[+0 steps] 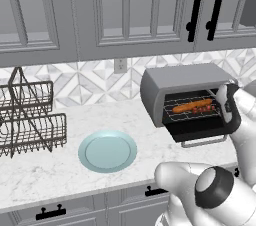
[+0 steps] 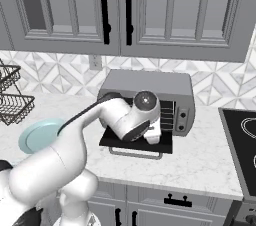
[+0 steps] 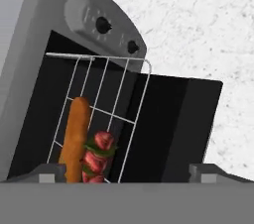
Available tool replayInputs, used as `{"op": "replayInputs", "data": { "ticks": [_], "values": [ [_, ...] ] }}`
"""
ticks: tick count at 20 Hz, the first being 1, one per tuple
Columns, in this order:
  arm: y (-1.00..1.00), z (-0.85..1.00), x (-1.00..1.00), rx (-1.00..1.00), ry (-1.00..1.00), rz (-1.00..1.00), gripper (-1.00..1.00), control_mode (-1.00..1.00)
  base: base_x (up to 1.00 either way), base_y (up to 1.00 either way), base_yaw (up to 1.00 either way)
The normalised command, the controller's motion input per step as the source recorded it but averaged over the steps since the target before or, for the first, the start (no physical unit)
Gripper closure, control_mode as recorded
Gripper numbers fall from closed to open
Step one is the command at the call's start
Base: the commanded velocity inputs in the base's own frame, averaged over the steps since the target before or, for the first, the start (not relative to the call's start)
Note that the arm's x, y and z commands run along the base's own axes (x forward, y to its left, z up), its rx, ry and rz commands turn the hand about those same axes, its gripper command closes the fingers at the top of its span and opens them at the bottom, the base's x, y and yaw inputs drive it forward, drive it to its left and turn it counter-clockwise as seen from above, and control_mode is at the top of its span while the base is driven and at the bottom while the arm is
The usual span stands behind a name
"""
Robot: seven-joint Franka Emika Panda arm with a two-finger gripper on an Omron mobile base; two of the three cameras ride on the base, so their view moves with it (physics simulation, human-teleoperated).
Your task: Pick up the kebab skewer and baguette bread, and place them inside the toaster oven. Close the toaster oven door and start by setting the timer.
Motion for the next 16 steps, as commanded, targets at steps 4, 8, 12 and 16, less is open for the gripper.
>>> {"op": "replayInputs", "data": {
  "ticks": [4, 8, 12, 16],
  "values": [
    [0.0, 0.02, -0.06, -0.22, -0.2, 0.38, -1.0, -1.0, 0.0, 0.0, 0.0],
    [0.0, -0.01, 0.0, -0.3, -0.18, 0.45, -1.0, -1.0, 0.0, 0.0, 0.0],
    [0.0, -0.07, 0.0, -0.38, -0.12, 0.39, -1.0, -1.0, 0.0, 0.0, 0.0],
    [0.05, -0.11, 0.0, -0.42, -0.13, 0.35, -1.0, -1.0, 0.0, 0.0, 0.0]
  ]
}}
